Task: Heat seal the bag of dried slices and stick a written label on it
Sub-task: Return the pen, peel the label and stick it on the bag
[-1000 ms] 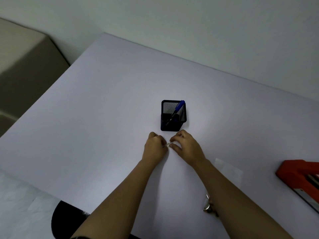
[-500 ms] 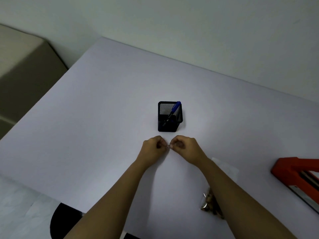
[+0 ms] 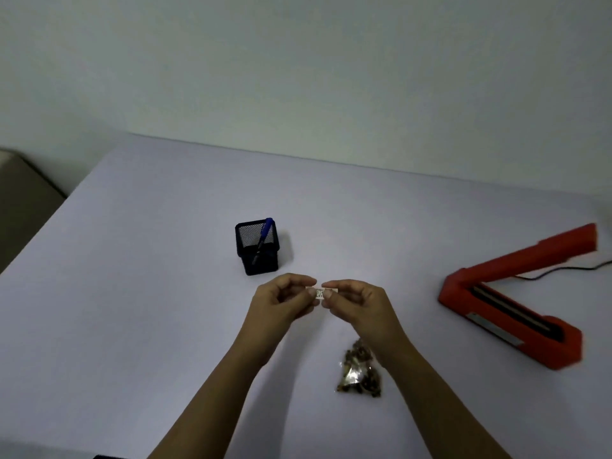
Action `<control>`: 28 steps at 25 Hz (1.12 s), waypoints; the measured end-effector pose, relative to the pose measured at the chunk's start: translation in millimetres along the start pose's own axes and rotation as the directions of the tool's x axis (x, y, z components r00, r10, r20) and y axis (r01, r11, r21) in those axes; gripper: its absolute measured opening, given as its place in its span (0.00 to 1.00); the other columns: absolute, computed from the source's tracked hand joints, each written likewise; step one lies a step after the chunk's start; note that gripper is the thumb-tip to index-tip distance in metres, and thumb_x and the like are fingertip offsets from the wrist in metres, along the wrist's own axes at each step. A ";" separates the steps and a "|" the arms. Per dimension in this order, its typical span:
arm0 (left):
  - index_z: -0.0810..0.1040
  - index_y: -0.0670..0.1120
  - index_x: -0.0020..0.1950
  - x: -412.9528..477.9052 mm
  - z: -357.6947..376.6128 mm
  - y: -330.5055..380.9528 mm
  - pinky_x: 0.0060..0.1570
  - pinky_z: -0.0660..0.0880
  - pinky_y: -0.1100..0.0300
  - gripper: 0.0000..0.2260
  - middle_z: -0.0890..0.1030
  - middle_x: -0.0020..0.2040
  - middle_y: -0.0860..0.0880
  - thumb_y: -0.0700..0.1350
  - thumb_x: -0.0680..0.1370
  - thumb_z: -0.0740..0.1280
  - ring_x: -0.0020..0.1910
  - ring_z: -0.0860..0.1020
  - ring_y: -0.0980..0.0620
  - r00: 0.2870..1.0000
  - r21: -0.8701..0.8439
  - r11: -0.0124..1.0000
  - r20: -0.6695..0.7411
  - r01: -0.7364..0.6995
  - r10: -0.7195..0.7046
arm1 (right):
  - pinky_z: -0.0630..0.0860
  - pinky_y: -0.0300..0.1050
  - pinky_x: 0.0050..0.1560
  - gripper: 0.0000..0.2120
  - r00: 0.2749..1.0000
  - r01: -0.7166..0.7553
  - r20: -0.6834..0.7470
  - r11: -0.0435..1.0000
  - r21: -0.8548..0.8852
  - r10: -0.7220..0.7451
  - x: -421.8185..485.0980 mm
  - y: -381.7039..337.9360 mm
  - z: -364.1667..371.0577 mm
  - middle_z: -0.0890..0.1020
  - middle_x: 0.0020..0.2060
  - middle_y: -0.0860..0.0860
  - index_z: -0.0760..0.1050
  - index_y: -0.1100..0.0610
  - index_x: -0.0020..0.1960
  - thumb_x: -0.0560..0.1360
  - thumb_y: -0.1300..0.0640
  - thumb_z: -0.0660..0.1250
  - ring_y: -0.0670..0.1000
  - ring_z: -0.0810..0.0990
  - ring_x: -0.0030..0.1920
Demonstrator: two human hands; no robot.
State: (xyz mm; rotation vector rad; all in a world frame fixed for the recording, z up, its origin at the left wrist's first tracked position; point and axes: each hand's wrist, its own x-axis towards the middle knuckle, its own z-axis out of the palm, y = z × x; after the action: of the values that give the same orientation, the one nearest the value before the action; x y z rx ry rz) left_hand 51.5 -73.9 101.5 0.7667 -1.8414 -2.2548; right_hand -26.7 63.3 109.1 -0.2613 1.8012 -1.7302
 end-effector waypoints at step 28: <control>0.83 0.45 0.52 -21.4 58.0 -8.4 0.46 0.73 0.76 0.10 0.83 0.46 0.56 0.42 0.72 0.70 0.46 0.79 0.71 0.733 0.581 0.612 -0.039 -0.536 0.679 | 0.79 0.33 0.44 0.05 0.990 -0.011 -0.139 0.981 0.193 0.038 -40.0 -23.2 -37.7 0.86 0.39 0.52 0.81 0.56 0.47 0.73 0.63 0.68 0.47 0.84 0.42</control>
State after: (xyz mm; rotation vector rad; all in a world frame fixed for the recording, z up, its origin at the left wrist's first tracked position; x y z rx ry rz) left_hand 45.1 -12.1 107.3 0.3454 -2.1745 -1.1542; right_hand -22.3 113.5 141.1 -0.0356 1.7105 -1.9316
